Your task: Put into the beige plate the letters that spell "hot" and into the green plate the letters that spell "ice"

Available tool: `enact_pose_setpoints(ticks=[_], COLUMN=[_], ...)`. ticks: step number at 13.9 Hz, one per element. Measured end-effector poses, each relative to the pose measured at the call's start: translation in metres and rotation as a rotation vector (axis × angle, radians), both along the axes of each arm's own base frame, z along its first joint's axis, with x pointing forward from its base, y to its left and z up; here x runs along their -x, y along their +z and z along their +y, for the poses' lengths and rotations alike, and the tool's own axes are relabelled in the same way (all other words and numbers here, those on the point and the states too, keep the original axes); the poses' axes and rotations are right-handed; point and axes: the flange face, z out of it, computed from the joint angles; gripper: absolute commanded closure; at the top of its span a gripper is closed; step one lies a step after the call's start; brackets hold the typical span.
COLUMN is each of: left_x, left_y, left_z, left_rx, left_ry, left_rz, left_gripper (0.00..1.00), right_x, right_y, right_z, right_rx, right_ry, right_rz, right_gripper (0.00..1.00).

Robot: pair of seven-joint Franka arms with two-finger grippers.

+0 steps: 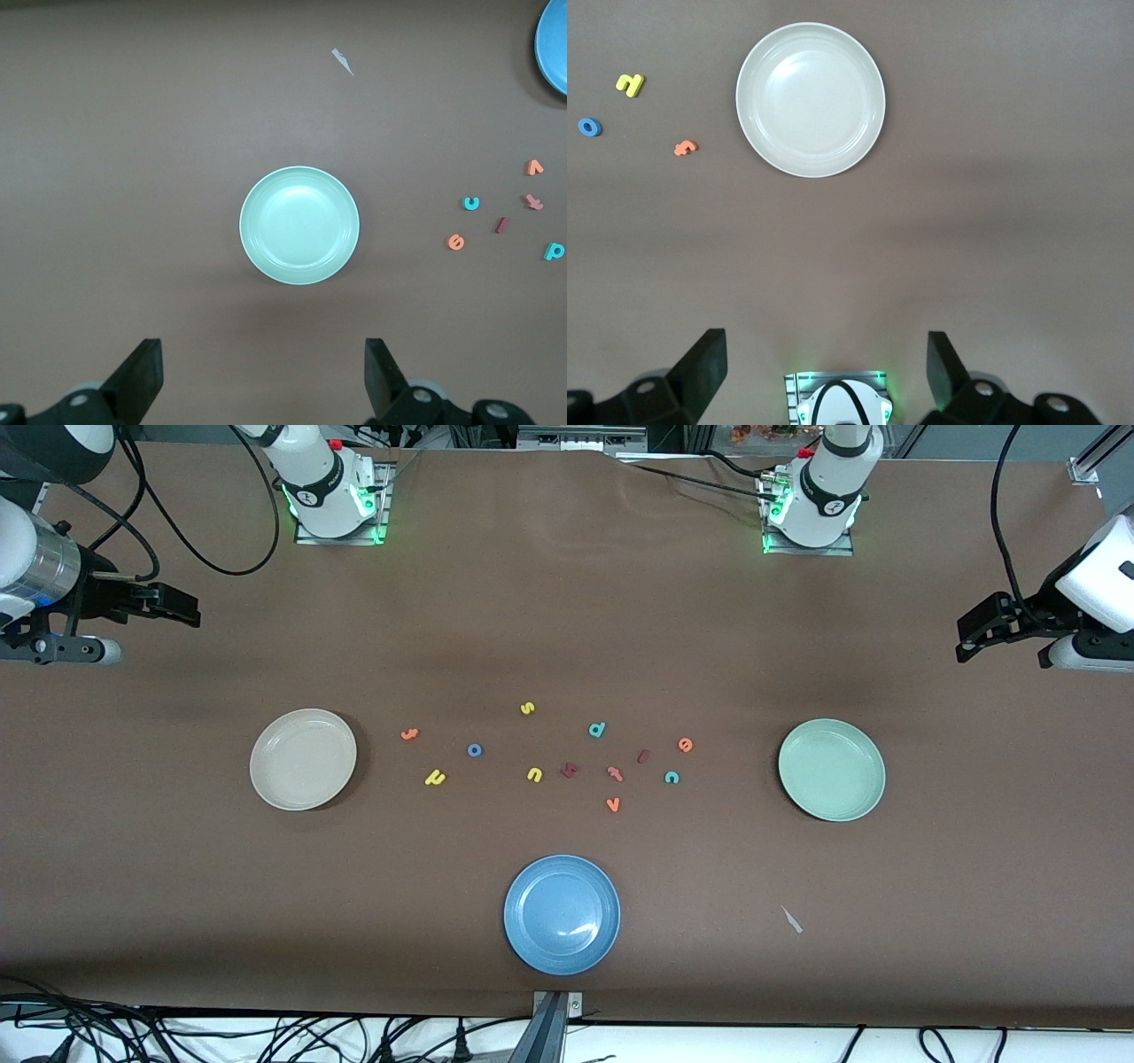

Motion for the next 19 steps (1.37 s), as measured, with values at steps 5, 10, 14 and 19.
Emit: enact_pose_setpoints(ticks=[5, 10, 14, 19], left_x=[0.0, 0.0, 0.0, 0.0004], left_y=[0.0, 0.0, 0.0, -0.0009], left_z=[0.0, 0.0, 0.0006, 0.0095], left_rx=[0.0, 0.0, 0.0, 0.0], left_ry=[0.0, 0.0, 0.001, 0.017], left_rz=[0.0, 0.0, 0.0, 0.008], left_gripper=[0.0, 0.0, 0.0, 0.0], right_x=[0.0, 0.0, 0.0, -0.0001], right_y=[0.0, 0.0, 0.0, -0.0002], right_z=[-0.0001, -0.0003, -0.0003, -0.0004], right_rx=[0.0, 0.0, 0.0, 0.0], right_ry=[0.0, -0.001, -0.001, -0.001], right_rz=[0.0, 0.0, 0.0, 0.0], right_gripper=[0.0, 0.0, 0.0, 0.0])
